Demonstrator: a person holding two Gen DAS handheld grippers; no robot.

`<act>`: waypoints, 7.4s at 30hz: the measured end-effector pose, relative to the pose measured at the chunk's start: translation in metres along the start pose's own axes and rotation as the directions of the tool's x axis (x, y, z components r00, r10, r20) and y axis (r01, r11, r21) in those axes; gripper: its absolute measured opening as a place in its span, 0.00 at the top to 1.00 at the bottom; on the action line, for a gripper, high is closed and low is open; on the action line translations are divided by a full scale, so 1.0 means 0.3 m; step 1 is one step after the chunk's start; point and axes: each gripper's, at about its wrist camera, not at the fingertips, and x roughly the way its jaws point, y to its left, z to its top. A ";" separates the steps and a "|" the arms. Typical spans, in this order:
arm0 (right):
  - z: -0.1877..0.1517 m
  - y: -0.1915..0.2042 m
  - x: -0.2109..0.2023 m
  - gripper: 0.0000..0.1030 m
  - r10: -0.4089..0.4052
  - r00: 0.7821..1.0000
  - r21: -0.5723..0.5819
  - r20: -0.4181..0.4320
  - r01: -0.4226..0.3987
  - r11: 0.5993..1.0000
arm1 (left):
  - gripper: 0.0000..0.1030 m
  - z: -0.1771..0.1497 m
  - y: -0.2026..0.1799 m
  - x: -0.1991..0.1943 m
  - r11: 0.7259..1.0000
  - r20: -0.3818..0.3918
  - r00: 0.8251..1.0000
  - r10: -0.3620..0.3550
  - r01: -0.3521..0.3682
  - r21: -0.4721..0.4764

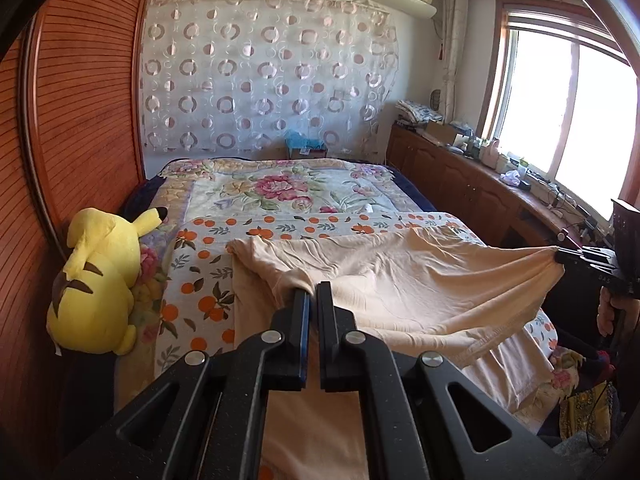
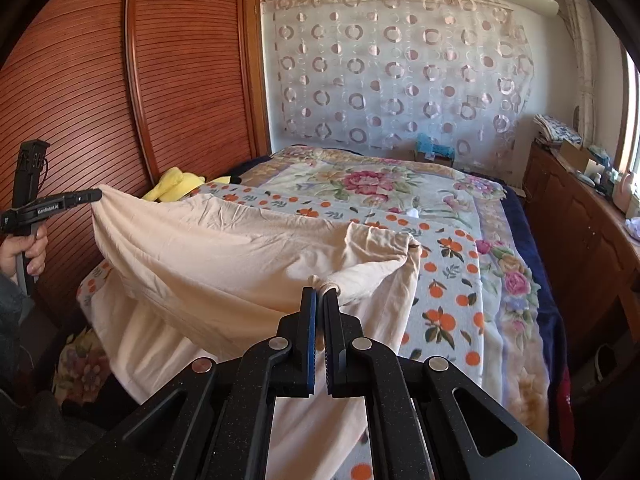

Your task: Fold small clothes

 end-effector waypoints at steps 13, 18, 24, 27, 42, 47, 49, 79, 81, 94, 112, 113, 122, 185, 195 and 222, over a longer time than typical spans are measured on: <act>-0.209 0.040 0.051 0.97 0.014 0.980 -0.001 -0.196 -0.015 1.000 | 0.96 -0.333 0.088 0.148 0.992 -0.210 0.977 0.030 -0.056 -0.117; -0.276 -0.005 0.110 0.97 0.006 0.966 0.041 -0.257 0.004 0.999 | 0.96 -0.394 0.097 0.158 0.989 -0.232 0.972 0.034 -0.066 -0.132; -0.267 -0.001 0.125 0.97 0.027 0.968 0.076 -0.251 -0.008 0.997 | 0.95 -0.407 0.109 0.129 0.985 -0.222 0.975 0.027 -0.064 -0.160; -0.280 0.027 0.081 0.92 0.014 0.973 0.080 -0.231 0.004 0.997 | 0.90 -0.401 0.106 0.111 0.986 -0.209 0.977 0.026 -0.060 -0.157; -0.241 0.116 0.120 0.48 -0.019 0.997 0.033 -0.080 0.021 0.999 | 0.54 -0.420 0.114 0.154 0.975 -0.216 0.975 0.055 -0.099 -0.198; -0.238 0.151 0.266 0.48 -0.006 0.993 0.018 -0.120 0.008 1.000 | 0.54 -0.436 0.106 0.169 0.974 -0.228 0.972 0.055 -0.102 -0.202; -0.238 0.160 0.313 0.48 -0.003 0.990 0.015 -0.138 0.005 1.000 | 0.54 -0.443 0.106 0.169 0.974 -0.225 0.973 0.055 -0.102 -0.204; -0.280 0.138 0.345 0.29 -0.035 0.991 0.045 -0.132 0.041 0.998 | 0.94 -0.288 -0.063 0.178 0.993 -0.133 0.991 -0.033 0.017 -0.116; -0.273 0.120 0.315 0.29 -0.019 0.993 0.072 -0.116 0.027 0.997 | 0.94 -0.242 -0.113 0.183 0.995 -0.119 0.991 -0.063 0.053 -0.088; -0.346 -0.134 0.110 0.29 -0.115 0.990 0.206 -0.087 0.131 0.970 | 0.94 -0.041 -0.647 0.419 0.936 -0.213 0.934 -0.288 0.321 0.144; -0.400 -0.245 -0.014 0.29 -0.160 0.984 0.266 -0.080 0.175 0.948 | 0.56 0.011 -0.866 0.402 0.882 -0.255 0.894 -0.368 0.422 0.207; -0.397 -0.245 -0.011 0.29 -0.156 0.985 0.265 -0.079 0.172 0.949 | 0.56 0.019 -0.843 0.396 0.888 -0.242 0.900 -0.362 0.412 0.204; -0.304 -0.200 0.053 0.29 -0.116 0.992 0.191 -0.057 0.125 0.974 | 0.24 -0.002 -0.555 0.414 0.959 -0.192 0.967 -0.167 0.205 0.197; 0.267 -0.388 0.760 0.97 -0.296 0.926 0.090 -0.233 0.324 0.942 | 0.24 -0.188 -0.288 0.461 0.992 -0.248 0.966 -0.077 0.098 0.074; 0.241 -0.147 0.786 0.50 0.070 0.967 0.137 -0.244 -0.037 0.990 | 0.24 -0.201 -0.335 0.501 0.992 -0.268 0.960 -0.085 0.107 0.071; 0.267 -0.422 0.701 0.97 -0.231 0.940 0.149 -0.252 0.274 0.950 | 0.24 -0.235 -0.354 0.483 0.990 -0.269 0.957 -0.107 0.126 0.056</act>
